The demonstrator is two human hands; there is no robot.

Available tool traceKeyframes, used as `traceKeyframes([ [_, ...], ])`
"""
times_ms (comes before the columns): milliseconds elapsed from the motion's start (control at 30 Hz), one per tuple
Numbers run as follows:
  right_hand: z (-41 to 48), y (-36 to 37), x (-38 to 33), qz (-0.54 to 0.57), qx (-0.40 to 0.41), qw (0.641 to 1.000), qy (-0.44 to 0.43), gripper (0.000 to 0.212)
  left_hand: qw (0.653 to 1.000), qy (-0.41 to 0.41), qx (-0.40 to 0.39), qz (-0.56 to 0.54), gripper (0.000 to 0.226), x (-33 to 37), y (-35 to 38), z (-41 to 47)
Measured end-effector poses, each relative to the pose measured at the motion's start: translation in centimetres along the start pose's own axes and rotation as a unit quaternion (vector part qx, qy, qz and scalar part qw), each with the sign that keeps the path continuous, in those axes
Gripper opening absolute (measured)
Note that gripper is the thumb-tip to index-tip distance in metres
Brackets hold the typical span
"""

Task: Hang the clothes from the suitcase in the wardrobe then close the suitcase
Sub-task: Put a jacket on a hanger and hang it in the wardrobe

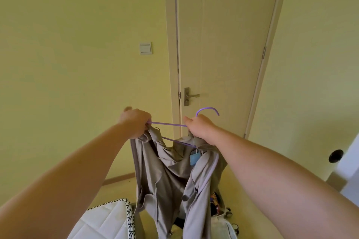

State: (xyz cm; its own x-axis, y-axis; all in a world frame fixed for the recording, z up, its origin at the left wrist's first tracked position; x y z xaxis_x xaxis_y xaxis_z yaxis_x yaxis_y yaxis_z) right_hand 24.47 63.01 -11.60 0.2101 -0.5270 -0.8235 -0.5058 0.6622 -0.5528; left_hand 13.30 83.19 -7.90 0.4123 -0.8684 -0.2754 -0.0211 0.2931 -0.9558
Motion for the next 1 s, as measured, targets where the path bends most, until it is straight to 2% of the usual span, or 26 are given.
traceKeyframes([
  [100,0.1,-0.8,0.8,0.030,0.048,0.998,0.026,0.049,0.995,-0.067,0.059,-0.047,0.025,-1.3,-0.3,0.5],
  [167,0.2,-1.4,1.5,0.046,0.074,0.995,0.048,0.053,0.973,-0.135,0.073,-0.174,0.034,-2.7,0.1,0.4],
  [233,0.3,-1.4,1.7,0.057,0.082,0.994,0.053,0.056,0.915,-0.189,0.109,-0.340,0.035,-3.4,0.4,-0.4],
  [300,0.3,-1.0,1.3,0.062,0.076,0.994,0.049,0.058,0.852,-0.232,0.173,-0.436,0.033,-3.7,0.3,-1.4],
  [400,0.2,-0.4,0.9,0.066,0.070,0.995,0.043,0.058,0.818,-0.240,0.233,-0.468,0.031,-3.3,-0.5,-2.3],
  [567,0.4,-1.2,1.8,0.106,0.094,0.988,0.060,0.056,0.808,-0.256,0.254,-0.465,0.035,-3.9,-0.5,-2.2],
  [633,0.6,-1.9,2.6,0.133,0.106,0.982,0.080,0.053,0.808,-0.277,0.215,-0.473,0.040,-4.4,0.3,-1.7],
  [733,0.4,-3.8,4.2,0.202,0.155,0.961,0.110,0.050,0.841,-0.280,0.087,-0.456,0.051,-4.9,2.4,-0.9],
  [867,0.4,-4.9,5.9,0.313,0.141,0.930,0.134,0.021,0.877,-0.216,-0.073,-0.423,0.048,-5.1,5.2,-1.2],
  [933,0.3,-5.2,6.1,0.294,0.116,0.939,0.139,0.014,0.896,-0.172,-0.168,-0.373,0.045,-4.7,6.5,-1.9],
  [1000,0.1,-5.2,6.0,0.249,0.089,0.956,0.131,0.018,0.931,-0.146,-0.190,-0.274,0.028,-5.0,6.9,-2.0],
])
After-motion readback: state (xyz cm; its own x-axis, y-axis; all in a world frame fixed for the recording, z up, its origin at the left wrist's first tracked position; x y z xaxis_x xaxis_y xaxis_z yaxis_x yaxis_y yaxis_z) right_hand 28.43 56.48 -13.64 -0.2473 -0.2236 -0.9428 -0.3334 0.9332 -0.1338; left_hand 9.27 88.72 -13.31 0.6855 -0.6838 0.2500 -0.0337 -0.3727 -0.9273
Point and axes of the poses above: each hand's wrist, its own z-axis towards the middle knuckle, its own y-axis out of the palm, x = y × z, the point moved 9 cm from there along z, towards the middle knuckle, and after that the axes turned 5 degrees about z, right-handed, at the moved point
